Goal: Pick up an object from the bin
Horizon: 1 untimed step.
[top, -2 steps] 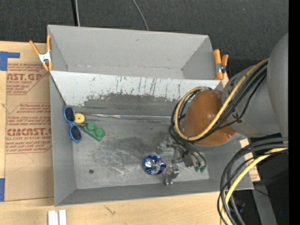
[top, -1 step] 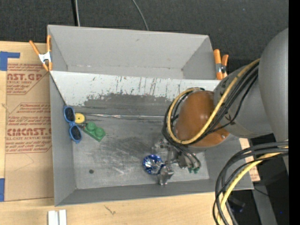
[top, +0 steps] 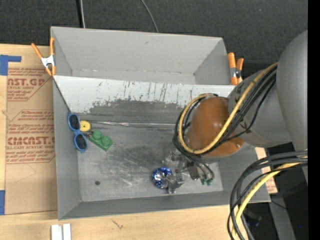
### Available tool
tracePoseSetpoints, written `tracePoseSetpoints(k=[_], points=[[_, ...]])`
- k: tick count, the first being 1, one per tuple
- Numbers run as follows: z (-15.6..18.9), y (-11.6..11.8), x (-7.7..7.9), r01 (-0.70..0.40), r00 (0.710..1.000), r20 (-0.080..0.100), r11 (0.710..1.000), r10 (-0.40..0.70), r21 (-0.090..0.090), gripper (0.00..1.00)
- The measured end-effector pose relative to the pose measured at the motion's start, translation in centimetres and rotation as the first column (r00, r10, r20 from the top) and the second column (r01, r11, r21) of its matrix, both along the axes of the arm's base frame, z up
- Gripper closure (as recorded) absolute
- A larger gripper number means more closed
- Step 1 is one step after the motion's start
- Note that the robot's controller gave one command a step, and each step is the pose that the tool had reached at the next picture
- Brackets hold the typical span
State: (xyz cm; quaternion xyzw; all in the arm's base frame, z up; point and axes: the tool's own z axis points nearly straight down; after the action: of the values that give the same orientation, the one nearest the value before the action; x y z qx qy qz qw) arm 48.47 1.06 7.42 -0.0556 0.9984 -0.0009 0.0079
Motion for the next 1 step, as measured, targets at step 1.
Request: tracePoseSetpoints(k=[1], points=[[3.31,0.04,0.09,-0.001,1.0,-0.012,1.0,0.001,0.001,1.0]])
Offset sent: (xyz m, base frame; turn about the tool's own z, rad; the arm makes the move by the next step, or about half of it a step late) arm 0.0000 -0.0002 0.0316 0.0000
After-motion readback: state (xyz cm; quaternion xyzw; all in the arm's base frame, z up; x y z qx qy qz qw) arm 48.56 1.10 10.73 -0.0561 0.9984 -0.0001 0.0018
